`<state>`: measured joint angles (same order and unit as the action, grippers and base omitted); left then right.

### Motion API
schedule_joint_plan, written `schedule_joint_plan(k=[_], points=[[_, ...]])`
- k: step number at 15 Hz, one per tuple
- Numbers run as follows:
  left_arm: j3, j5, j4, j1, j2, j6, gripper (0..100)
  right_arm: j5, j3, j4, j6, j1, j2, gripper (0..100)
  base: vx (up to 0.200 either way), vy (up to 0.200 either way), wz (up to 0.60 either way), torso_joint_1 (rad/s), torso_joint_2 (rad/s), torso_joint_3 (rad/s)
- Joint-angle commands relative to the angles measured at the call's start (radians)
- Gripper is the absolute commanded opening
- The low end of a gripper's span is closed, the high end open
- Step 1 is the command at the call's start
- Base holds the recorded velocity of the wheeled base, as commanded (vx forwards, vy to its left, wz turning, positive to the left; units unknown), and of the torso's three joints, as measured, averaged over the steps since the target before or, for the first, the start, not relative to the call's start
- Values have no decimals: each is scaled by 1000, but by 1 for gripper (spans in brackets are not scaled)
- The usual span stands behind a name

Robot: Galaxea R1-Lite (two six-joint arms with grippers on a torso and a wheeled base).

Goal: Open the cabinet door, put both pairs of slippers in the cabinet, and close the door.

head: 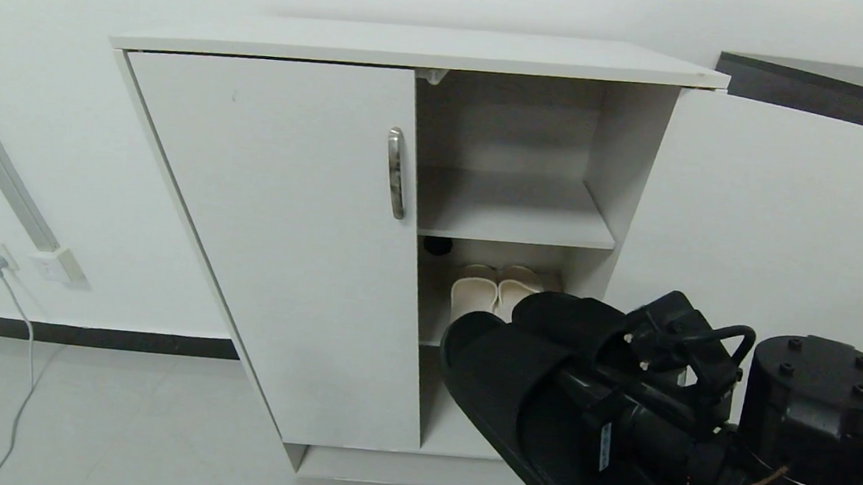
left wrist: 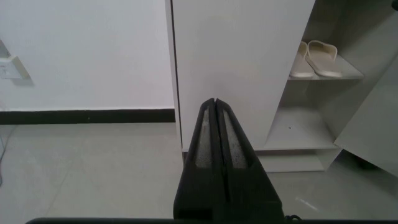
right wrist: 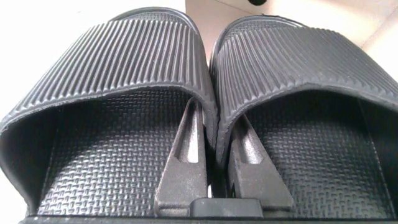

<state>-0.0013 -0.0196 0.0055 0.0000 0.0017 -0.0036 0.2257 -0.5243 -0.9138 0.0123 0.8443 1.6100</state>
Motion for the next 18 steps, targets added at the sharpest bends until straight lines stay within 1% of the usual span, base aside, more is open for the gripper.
schedule_joint_plan(k=[1, 3, 4, 5, 6, 7, 8, 10, 11, 12, 13, 14, 16, 18], points=[[0, 0, 1, -2, 0, 1, 0, 0, -5, 0, -2, 7, 5, 0, 0, 0, 0, 0, 0, 0], [0, 0, 1, 0, 0, -1, 0, 1, -5, -2, -5, 7, 18, 0, 0, 0, 0, 0, 0, 0], [0, 0, -1, 0, 0, 1, 0, 20, -13, -3, -8, 7, 34, 0, 0, 0, 0, 0, 0, 0], [0, 0, 1, 0, 0, -1, 0, 78, -39, -3, -6, 26, 61, 0, 0, 0, 0, 0, 0, 0], [0, 0, -1, 0, 0, -3, 0, 110, -57, -2, -5, 38, 73, 0, 0, 0, 0, 0, 0, 0], [0, 0, -1, 0, 0, -3, 0, 285, -155, 13, 26, 85, 142, 0, 0, 0, 0, 0, 0, 0], [0, 0, 1, 0, 0, -3, 0, 373, -220, 39, 61, 114, 180, 0, 0, 0, 0, 0, 0, 0], [0, 0, -1, 0, 0, -3, 0, 454, -303, 151, 106, 139, 208, 0, 0, 0, 0, 0, 0, 0], [0, 0, 1, 0, 0, -3, 0, 526, -411, 303, 175, 154, 214, 0, 0, 0, 0, 0, 0, 0], [0, -2, -1, 0, 0, -6, 0, 566, -482, 406, 219, 159, 220, 0, 0, 0, 0, 0, 0, 0], [0, -2, -1, 0, 0, -6, 0, 587, -527, 469, 248, 161, 225, 0, 0, 0, 0, 0, 0, 0], [0, -2, 1, 0, 0, -4, 0, 639, -635, 575, 293, 159, 252, 0, 0, 0, 0, 0, 0, 0], [0, -2, -1, 0, 0, -4, 0, 687, -711, 598, 291, 142, 288, 0, 0, 0, 0, 0, 0, 0], [0, 0, -1, 0, 0, -3, 0, 685, -747, 593, 258, 122, 306, 0, 0, 0, 0, 0, 0, 0]])
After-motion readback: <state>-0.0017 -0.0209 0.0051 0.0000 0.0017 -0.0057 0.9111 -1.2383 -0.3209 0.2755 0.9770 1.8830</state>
